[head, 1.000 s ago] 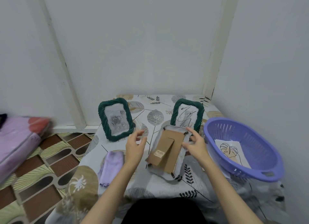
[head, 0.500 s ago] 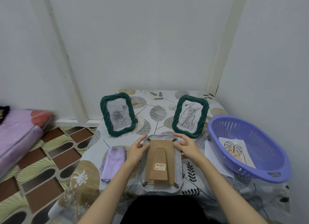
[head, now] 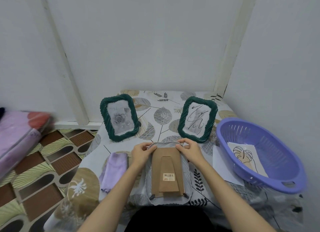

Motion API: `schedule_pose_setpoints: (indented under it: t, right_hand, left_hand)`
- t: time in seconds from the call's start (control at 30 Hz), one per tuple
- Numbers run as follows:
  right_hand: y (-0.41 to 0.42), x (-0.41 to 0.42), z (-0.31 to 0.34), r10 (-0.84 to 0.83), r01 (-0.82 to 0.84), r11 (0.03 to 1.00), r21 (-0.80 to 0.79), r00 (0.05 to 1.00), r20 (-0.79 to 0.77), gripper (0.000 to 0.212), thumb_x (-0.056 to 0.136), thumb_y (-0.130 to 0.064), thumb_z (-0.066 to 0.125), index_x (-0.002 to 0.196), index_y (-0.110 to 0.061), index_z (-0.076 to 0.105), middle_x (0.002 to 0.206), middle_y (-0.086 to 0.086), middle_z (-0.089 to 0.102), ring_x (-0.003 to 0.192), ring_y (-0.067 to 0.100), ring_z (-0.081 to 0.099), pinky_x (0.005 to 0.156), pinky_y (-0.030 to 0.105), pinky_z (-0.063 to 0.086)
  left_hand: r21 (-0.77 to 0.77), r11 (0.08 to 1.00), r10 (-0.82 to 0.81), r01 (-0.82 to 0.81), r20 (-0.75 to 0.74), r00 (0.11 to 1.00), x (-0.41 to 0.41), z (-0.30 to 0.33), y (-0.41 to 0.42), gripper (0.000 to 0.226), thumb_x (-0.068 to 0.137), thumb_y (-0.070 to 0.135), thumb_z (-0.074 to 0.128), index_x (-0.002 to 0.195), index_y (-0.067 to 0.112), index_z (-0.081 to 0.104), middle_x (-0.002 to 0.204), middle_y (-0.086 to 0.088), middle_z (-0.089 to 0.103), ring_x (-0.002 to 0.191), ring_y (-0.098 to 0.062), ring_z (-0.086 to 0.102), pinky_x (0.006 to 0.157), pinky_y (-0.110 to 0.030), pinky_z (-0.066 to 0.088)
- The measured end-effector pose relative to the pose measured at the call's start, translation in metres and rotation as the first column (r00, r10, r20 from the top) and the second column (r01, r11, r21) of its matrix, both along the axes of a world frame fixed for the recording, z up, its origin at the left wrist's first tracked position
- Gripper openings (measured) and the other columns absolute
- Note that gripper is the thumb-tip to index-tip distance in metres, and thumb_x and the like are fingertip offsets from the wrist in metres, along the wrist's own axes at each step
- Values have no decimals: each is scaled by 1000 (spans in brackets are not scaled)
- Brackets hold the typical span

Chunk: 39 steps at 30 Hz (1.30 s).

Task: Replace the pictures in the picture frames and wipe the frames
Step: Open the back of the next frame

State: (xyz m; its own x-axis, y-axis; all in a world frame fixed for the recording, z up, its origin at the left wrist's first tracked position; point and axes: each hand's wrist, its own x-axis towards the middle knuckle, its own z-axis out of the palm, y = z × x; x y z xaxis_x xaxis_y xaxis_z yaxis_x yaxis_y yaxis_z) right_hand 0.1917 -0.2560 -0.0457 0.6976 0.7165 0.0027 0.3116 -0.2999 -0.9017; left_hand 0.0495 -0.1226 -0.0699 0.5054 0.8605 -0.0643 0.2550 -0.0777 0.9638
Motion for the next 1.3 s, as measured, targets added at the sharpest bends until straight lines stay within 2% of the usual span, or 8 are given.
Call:
schedule_pose_setpoints:
  t: [0.23, 0.4, 0.5, 0.67, 0.83, 0.93, 1.1, 1.3]
  right_hand:
    - [9, 5, -12, -64, 65, 998, -21, 997, 39, 8, 85, -22, 63, 91, -21, 67, 89, -3, 63, 80, 13, 53, 76, 26, 40]
    - [8, 6, -10, -75, 72, 997, -39, 993, -87, 28, 93, -22, 52, 120, -17, 54, 82, 3, 58, 63, 11, 50, 57, 22, 40]
    - [-4, 5, -9, -16, 12, 998, -69, 999, -51, 34, 93, -11, 48, 127, -13, 51, 110, 11, 62, 86, 25, 61, 74, 33, 49]
    - [-46, -12, -8, 182, -168, 977, -134, 978, 98, 39, 88, 1, 49, 122, -15, 56, 121, 3, 54, 113, 13, 49, 93, 20, 37]
    - [-88, -37, -8, 414, -346, 889, -301, 887, 204, 63, 67, -41, 78, 124, -31, 53, 129, -6, 36, 126, 8, 29, 104, 22, 21]
    - [-100, -46, -18, 440, -326, 872, -366, 849, 294, 85, 46, -66, 68, 122, -28, 57, 135, 1, 37, 130, 14, 27, 102, 16, 18]
    - [-105, -53, -31, 302, -199, 942, -269, 853, 426, 39, 69, -34, 78, 105, -23, 69, 129, 6, 51, 126, 20, 41, 104, 25, 29]
    - [-103, -62, -31, 228, -119, 960, -251, 855, 466, 36, 76, -33, 72, 111, -26, 67, 130, 2, 53, 123, 20, 43, 103, 29, 30]
  left_hand:
    - [33, 998, 56, -54, -62, 996, 13, 0, 1, 17, 78, 23, 72, 86, 8, 73, 77, -8, 68, 76, -16, 59, 66, -19, 42]
    - [12, 997, -77, 78, -87, 993, 13, 10, 5, 34, 88, 16, 60, 120, 2, 58, 110, -18, 67, 105, -24, 62, 91, -24, 42]
    - [47, 990, -126, 132, -105, 986, 4, 14, 5, 38, 89, 9, 57, 126, 1, 52, 121, -17, 61, 115, -25, 57, 94, -22, 40]
    - [209, 919, -278, 334, -255, 926, -20, 14, -15, 31, 91, 10, 53, 121, 5, 58, 123, -9, 60, 117, -20, 53, 94, -17, 34]
    - [231, 797, -440, 557, -410, 799, -48, 3, -38, 48, 81, 44, 55, 117, 13, 62, 126, -4, 59, 114, -22, 56, 104, -35, 41]
    - [264, 696, -477, 667, -524, 706, -68, 4, -50, 79, 61, 60, 68, 124, 14, 56, 133, 13, 38, 122, -6, 38, 111, -27, 28]
    - [447, 665, -386, 598, -480, 788, -81, -1, -55, 69, 56, 55, 75, 108, 11, 65, 123, 0, 57, 115, -13, 52, 95, -17, 35]
    - [481, 735, -354, 478, -328, 876, -89, -14, -57, 49, 59, 30, 85, 98, 3, 70, 116, -9, 66, 113, -4, 52, 97, -5, 32]
